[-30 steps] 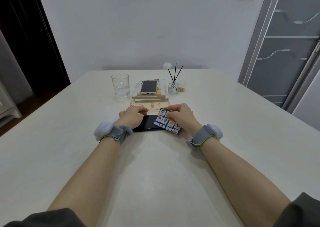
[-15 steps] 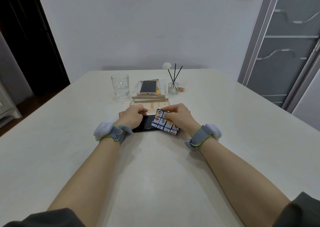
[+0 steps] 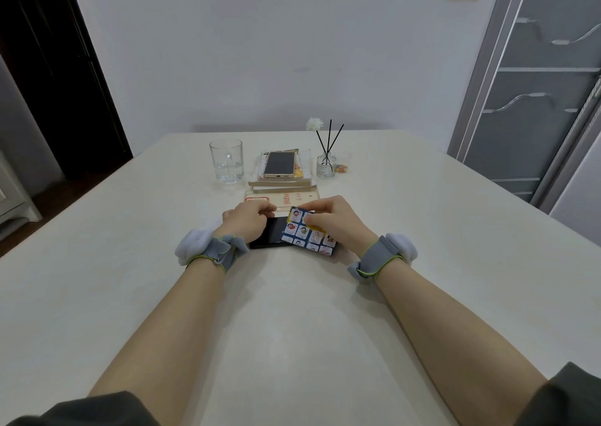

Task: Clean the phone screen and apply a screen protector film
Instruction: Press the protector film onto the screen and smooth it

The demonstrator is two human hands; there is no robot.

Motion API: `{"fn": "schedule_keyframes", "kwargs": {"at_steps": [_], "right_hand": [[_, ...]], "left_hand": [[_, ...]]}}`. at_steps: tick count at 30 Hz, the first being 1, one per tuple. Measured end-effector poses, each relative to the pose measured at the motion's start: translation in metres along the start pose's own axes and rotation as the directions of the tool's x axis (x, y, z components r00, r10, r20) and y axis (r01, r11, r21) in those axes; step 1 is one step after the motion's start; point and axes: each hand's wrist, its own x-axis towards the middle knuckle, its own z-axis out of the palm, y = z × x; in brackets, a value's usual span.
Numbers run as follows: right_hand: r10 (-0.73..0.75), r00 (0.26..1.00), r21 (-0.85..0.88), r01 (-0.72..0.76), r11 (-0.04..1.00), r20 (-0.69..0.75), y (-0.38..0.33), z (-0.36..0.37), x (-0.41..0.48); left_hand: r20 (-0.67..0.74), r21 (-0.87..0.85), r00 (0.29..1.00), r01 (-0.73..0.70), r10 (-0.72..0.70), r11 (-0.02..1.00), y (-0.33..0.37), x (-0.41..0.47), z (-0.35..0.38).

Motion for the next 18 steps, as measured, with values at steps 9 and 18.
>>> {"fn": "schedule_keyframes", "kwargs": {"at_steps": [9,18], "right_hand": [[0.113,0.929,0.213,-0.038,0.976,-0.351,0.010,-0.008,0.011],[0.302,0.764,-0.042,-0.394,0.918,-0.570,0.041,-0.029,0.018]], "left_hand": [[0.004,-0.019,1.000,-0.010,0.010,1.000,0.005,-0.005,-0.003],[-0.024,-0.053,0.997,-0.076,0.075,0.996,0.009,-0.010,-0.002]]}}
